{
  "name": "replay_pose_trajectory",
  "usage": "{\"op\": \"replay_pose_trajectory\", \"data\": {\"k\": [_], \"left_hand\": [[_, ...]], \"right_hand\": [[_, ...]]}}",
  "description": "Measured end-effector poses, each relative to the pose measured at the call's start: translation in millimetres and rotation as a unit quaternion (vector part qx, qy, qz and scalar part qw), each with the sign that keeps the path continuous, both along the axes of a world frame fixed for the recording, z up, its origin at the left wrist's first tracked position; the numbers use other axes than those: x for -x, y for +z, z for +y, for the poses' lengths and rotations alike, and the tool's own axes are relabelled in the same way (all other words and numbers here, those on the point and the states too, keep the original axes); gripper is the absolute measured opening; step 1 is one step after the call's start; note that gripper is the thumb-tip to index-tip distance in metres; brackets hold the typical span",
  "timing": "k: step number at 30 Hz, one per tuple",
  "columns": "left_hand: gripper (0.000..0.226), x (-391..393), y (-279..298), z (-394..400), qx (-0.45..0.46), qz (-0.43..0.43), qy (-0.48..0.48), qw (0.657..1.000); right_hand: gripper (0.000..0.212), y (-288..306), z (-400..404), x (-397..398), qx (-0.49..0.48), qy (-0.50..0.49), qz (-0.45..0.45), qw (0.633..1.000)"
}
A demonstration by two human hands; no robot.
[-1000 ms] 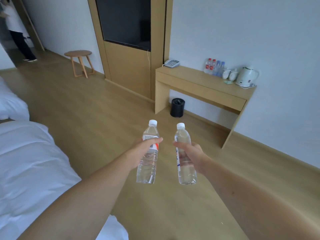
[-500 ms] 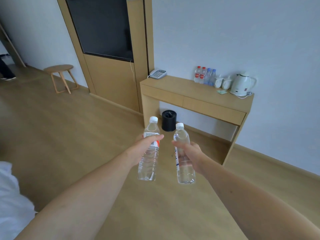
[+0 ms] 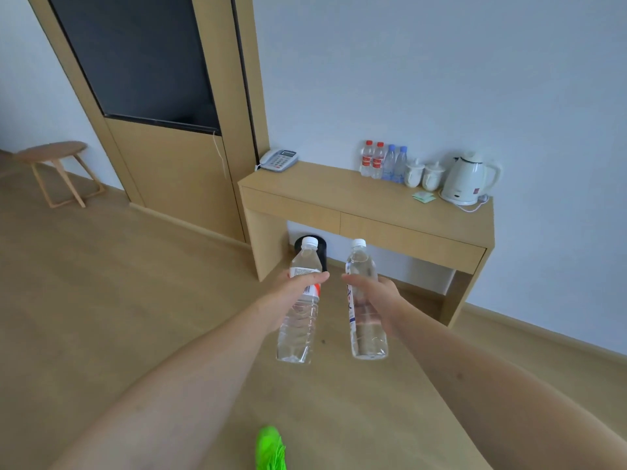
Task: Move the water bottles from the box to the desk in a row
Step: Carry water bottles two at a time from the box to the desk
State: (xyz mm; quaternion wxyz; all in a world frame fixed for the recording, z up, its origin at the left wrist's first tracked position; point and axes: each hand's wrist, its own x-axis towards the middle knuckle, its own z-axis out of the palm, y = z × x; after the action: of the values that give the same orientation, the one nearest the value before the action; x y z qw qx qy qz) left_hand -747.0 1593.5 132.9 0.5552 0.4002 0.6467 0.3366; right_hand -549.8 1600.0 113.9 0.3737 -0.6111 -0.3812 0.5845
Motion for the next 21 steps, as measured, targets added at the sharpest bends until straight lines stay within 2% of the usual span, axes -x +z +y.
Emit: {"op": "replay_pose_trajectory", "data": {"k": [4, 7, 12, 17, 21], "left_hand": [[0.045, 17, 0, 98, -0.012, -0.001, -0.036, 0.999], [0.046, 30, 3, 168, -0.021, -0.029, -0.057, 0.998], [0.044, 35, 9, 275, -0.015, -0.044, -0.079, 0.996], [0.080, 29, 1, 360, 0.005, -0.042, -0.098, 0.994], [0.082, 17, -11, 423, 0.019, -0.047, -0.117, 0.992]], "right_hand": [[0.067, 1, 89, 16, -0.013, -0.025, -0.003, 1.000], [0.074, 6, 152, 30, -0.007, -0.055, -0.004, 0.998], [0.060, 16, 242, 41, -0.002, -0.092, -0.013, 0.996], [0.058, 12, 316, 41, 0.004, -0.103, -0.001, 0.995], [0.054, 2, 378, 33, 0.009, -0.101, 0.022, 0.995]]}}
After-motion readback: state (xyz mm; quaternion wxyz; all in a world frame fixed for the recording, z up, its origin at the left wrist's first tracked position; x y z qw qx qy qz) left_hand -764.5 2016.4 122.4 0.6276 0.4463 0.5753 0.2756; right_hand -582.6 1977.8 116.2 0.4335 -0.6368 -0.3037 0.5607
